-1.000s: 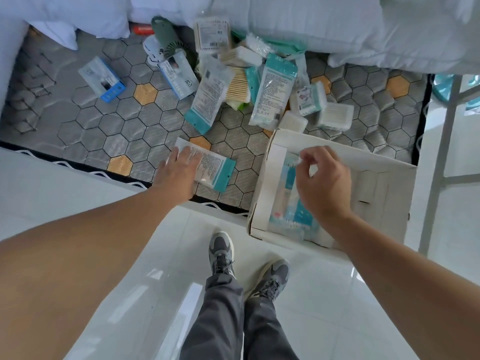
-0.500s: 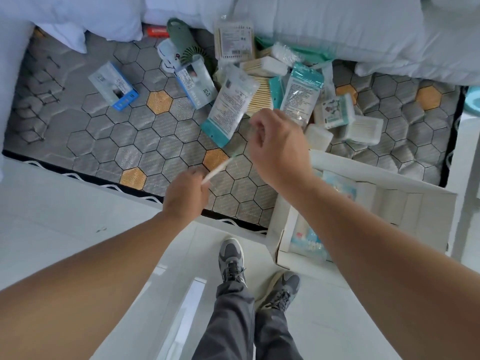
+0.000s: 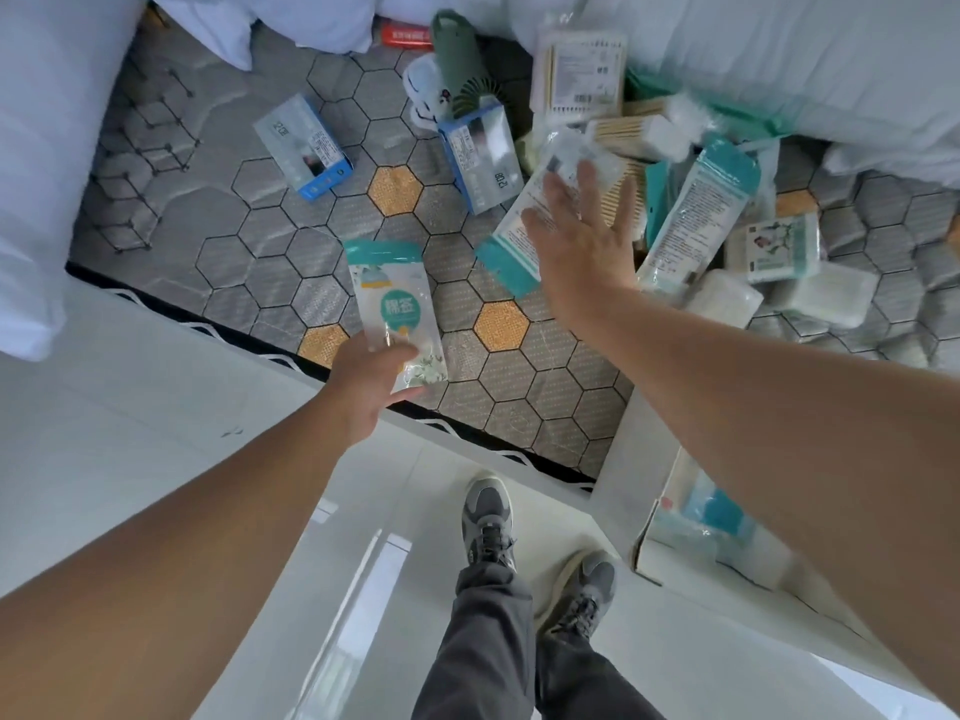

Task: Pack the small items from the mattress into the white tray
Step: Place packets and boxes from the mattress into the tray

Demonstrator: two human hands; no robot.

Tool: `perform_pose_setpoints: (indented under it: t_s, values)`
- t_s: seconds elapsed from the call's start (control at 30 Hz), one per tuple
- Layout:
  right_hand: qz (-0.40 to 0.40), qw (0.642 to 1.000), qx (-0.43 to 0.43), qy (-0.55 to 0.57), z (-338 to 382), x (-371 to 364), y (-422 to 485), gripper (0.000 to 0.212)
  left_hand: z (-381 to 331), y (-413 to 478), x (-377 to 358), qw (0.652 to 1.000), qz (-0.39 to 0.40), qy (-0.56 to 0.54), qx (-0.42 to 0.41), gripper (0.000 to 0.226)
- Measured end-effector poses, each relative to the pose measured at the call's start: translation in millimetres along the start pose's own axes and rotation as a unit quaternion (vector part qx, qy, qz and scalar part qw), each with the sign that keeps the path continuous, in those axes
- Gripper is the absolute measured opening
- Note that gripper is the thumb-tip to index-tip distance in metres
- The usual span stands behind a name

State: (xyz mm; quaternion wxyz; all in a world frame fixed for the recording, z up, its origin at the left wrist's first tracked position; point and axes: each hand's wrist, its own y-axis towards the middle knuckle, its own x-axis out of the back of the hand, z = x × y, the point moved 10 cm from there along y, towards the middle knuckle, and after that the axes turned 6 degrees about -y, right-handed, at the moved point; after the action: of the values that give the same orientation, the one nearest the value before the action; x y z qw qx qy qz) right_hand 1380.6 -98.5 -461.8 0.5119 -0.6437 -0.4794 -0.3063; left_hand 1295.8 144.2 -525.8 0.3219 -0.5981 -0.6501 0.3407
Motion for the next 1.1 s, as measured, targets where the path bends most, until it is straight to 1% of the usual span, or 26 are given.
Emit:
perform_pose_setpoints:
  t_s: [0.07, 0.17, 0.2, 0.27, 0.3, 0.37, 0.43, 0.47, 0.53, 0.57, 0.6, 0.7, 0.77, 0.87, 0.9, 0.97, 1.0, 1.03, 1.1]
  values:
    - [-0.018, 1.0, -0.017, -0.005, 0.8, 7.0, 7.6, 0.081, -0.8, -0.1, 0.2, 1.0, 0.011, -0.009, 0.003, 0.025]
    - [-0.056, 0.998, -0.024, 0.002, -0.6, 19.2, 11.3, 0.051, -3.4, 0.1, -0.1, 1.0, 0.022, -0.021, 0.004, 0.029]
    - [-0.074, 0.997, -0.03, 0.021, -4.2, 23.5, 10.0, 0.042, -5.4, -1.0, -0.8, 0.999, 0.022, -0.025, 0.003, 0.03]
    - [-0.13, 0.986, -0.05, 0.095, -17.9, 35.3, 4.7, 0.025, -9.4, -1.1, -3.8, 0.999, 0.019, -0.028, -0.001, 0.03]
    - [-0.162, 0.974, -0.063, 0.145, -28.1, 42.7, 1.2, 0.02, -12.1, -1.2, -6.1, 0.999, 0.016, -0.027, -0.006, 0.03]
    - [-0.221, 0.937, -0.1, 0.25, -55.4, 58.0, -6.5, 0.019, -17.5, -2.6, -11.2, 0.999, 0.009, -0.028, -0.016, 0.029]
    - [-0.232, 0.89, -0.15, 0.364, -86.6, 65.0, -13.1, 0.018, -23.1, -8.1, -20.0, 0.999, 0.009, -0.033, -0.021, 0.031]
    - [-0.22, 0.857, -0.173, 0.432, -100.3, 62.9, -14.7, 0.018, -25.9, -11.2, -25.6, 0.999, 0.014, -0.038, -0.023, 0.032]
    - [-0.2, 0.775, -0.231, 0.553, -124.6, 57.7, -24.2, 0.027, -33.0, -21.6, -39.6, 0.998, 0.026, -0.042, -0.029, 0.034]
    - [-0.187, 0.736, -0.254, 0.599, -133.3, 53.9, -30.4, 0.028, -36.8, -27.3, -47.2, 0.998, 0.031, -0.041, -0.031, 0.035]
    - [-0.17, 0.707, -0.267, 0.633, -138.3, 50.4, -36.6, 0.025, -40.5, -33.2, -55.6, 0.998, 0.039, -0.042, -0.034, 0.035]
    - [-0.106, 0.648, -0.288, 0.697, -142.8, 34.7, -57.1, 0.019, -52.2, -55.3, -86.9, 0.994, 0.084, -0.054, -0.04, 0.032]
    - [-0.076, 0.602, -0.294, 0.738, -143.6, 22.8, -71.3, 0.015, -60.0, -72.3, -112.1, 0.988, 0.137, -0.067, -0.041, 0.031]
    - [-0.035, 0.565, -0.28, 0.776, -140.2, 10.6, -93.5, 0.003, -68.7, -93.4, -146.5, 0.977, 0.196, -0.046, -0.068, 0.019]
    - [-0.023, 0.549, -0.273, 0.79, -137.5, 7.5, -101.4, 0.004, -70.2, -98.7, -155.7, 0.975, 0.205, -0.025, -0.086, 0.018]
    - [-0.001, 0.519, -0.244, 0.819, -130.0, 4.3, -118.1, 0.021, -68.9, -106.7, -172.2, 0.97, 0.211, 0.018, -0.116, 0.027]
    - [0.014, 0.514, -0.229, 0.827, -126.2, 3.3, -126.9, 0.03, -66.7, -110.9, -179.3, 0.969, 0.212, 0.033, -0.123, 0.029]
    - [0.032, 0.517, -0.214, 0.828, -122.2, 2.0, -135.3, 0.037, -63.6, -114.9, -185.7, 0.967, 0.216, 0.045, -0.129, 0.027]
    - [0.055, 0.532, -0.198, 0.821, -120.9, -3.1, -151.5, 0.043, -54.9, -123.0, -196.8, 0.962, 0.231, 0.071, -0.129, 0.017]
